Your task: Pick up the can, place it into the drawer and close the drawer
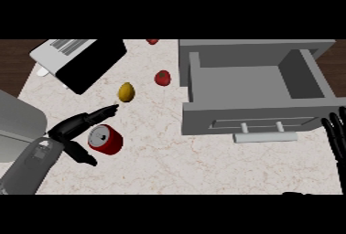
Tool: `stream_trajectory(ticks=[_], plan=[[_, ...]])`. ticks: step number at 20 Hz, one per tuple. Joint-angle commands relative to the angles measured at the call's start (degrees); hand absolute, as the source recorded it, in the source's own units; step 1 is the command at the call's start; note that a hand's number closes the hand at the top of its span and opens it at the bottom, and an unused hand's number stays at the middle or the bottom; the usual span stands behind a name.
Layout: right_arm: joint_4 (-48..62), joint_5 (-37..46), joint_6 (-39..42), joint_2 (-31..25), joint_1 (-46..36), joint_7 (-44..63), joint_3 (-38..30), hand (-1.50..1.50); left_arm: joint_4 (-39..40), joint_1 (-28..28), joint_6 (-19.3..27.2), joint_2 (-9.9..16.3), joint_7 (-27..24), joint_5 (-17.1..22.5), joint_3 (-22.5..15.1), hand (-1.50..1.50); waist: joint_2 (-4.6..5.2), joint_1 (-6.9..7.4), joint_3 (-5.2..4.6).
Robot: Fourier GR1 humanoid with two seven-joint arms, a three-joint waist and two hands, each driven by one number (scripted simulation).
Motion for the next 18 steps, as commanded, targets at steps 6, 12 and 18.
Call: stream_trajectory(ticks=[6, 12, 18], plan=[[-1.1, -0.7, 0.7, -0.4, 0.0, 1.6, -0.1, -1.50, 7.2, -4.0, -7.8, -0.4, -11.5, -0.6, -2.9, -1.50, 0.07, -0.11, 0.00], [-4.4, -0.1, 0.4, 1.0, 3.0, 1.6, 0.9, -1.50, 7.1, -4.6, -6.6, -3.0, -11.0, -0.5, -4.8, -1.50, -0.37, 0.60, 0.09], [-1.5, -1.4, 1.4, -0.1, 1.8, -0.1, -1.6, -1.50, 10.9, -6.0, -3.3, -7.1, -10.4, -0.7, -5.6, -1.50, -0.22, 0.61, 0.11]])
